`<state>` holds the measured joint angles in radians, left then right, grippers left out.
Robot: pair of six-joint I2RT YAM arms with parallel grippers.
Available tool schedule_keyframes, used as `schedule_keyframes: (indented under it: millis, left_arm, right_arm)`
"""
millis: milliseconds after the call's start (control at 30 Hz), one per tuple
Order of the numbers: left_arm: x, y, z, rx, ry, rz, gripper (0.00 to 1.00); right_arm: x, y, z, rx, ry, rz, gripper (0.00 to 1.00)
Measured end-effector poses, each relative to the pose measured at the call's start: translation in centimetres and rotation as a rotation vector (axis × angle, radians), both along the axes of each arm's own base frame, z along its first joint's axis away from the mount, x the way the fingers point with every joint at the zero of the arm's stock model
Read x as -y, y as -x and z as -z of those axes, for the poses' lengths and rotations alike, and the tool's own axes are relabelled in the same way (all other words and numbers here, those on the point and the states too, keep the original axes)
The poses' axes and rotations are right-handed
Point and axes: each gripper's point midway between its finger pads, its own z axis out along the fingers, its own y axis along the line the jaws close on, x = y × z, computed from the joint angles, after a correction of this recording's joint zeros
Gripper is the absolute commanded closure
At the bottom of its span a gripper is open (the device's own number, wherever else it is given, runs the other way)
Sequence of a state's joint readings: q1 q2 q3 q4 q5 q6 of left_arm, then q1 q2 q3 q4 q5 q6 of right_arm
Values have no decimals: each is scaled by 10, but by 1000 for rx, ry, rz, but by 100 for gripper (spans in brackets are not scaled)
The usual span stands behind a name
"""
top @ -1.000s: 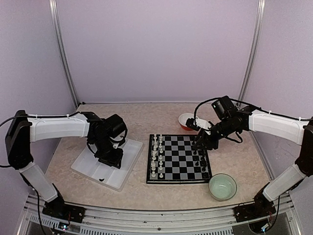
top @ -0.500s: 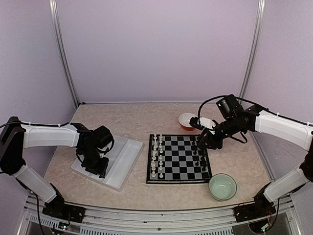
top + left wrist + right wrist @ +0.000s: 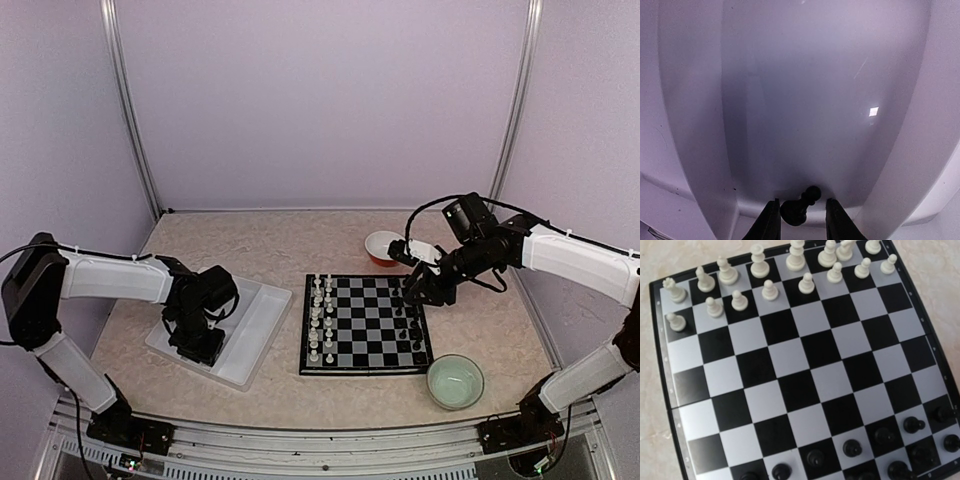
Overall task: Set up the chess pieces on the board
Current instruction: Pick up the pawn from the storage box.
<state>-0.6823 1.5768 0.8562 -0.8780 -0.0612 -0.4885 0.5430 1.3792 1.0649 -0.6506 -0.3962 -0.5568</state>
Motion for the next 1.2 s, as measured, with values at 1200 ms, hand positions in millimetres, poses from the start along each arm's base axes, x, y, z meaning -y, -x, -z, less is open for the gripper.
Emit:
schedule_keyframes:
  millis: [1200]
  left_arm:
    - [0,3,-2,-57,-38,1,79]
  right_arm:
    - [-8,-1,16,-56,-3,-21,61]
